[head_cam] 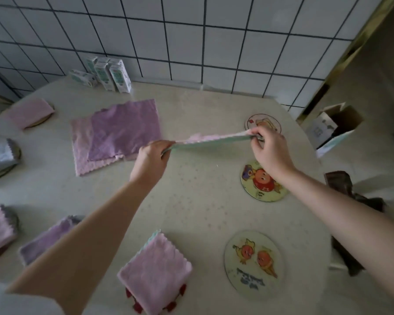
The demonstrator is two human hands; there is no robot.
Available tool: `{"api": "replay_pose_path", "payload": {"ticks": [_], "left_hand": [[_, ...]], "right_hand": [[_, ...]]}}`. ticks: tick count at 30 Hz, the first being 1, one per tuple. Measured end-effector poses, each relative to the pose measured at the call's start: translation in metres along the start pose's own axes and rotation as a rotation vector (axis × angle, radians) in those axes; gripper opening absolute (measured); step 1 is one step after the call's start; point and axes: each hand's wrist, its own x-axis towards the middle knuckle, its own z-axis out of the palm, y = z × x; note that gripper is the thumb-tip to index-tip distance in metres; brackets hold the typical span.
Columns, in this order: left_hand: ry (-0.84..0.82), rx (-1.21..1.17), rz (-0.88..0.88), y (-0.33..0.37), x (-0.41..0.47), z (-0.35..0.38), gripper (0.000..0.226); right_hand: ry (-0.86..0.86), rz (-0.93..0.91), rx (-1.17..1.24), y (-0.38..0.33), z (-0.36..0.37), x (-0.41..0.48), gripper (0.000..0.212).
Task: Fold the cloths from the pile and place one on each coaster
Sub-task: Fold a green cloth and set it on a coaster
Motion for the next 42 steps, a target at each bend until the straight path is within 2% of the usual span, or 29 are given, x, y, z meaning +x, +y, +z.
{"api": "replay_pose_path", "payload": {"ticks": [6, 10, 16, 22, 26, 31, 34, 36, 39, 42], "left_hand": [[-0.141, -0.069, -0.061, 0.031, -0.109, 0.048, 0.035], [-0.238, -0.072, -0.141, 0.042, -0.162, 0.061, 0.031], [-0.327, -0.105, -0.119, 0.051, -0.213, 0.061, 0.031], [-0.392, -0.069, -0.110, 0.045, -0.231, 0.058, 0.023], [-0.391, -0.098, -0.351, 0.042, -0.211, 0.053, 0.013], [-0.327, -0.241, -0.690, 0.032, -0.165, 0.061, 0.010], [-0.248, -0.294, -0.815, 0.021, -0.141, 0.072, 0.021], [-0.215, -0.347, -0.892, 0.015, -0.129, 0.078, 0.020], [-0.210, -0.402, -0.970, 0.005, -0.116, 0.088, 0.018], [-0.229, -0.394, -1.004, -0.006, -0.106, 0.097, 0.028]], "right_hand": [[-0.163, 0.076, -0.015, 0.056, -0.015, -0.108, 0.016], [-0.304, 0.127, -0.003, 0.072, -0.021, -0.164, 0.018], [-0.431, 0.203, -0.004, 0.084, -0.024, -0.223, 0.020], [-0.460, 0.218, 0.005, 0.085, -0.031, -0.244, 0.018], [-0.385, 0.310, -0.026, 0.084, -0.033, -0.222, 0.007], [-0.249, 0.519, 0.101, 0.082, -0.023, -0.171, 0.018], [-0.214, 0.626, 0.182, 0.087, -0.011, -0.142, 0.013], [-0.184, 0.673, 0.212, 0.092, -0.002, -0.125, 0.014], [-0.167, 0.742, 0.233, 0.099, 0.012, -0.103, 0.023], [-0.171, 0.797, 0.232, 0.107, 0.026, -0.088, 0.023]]}}
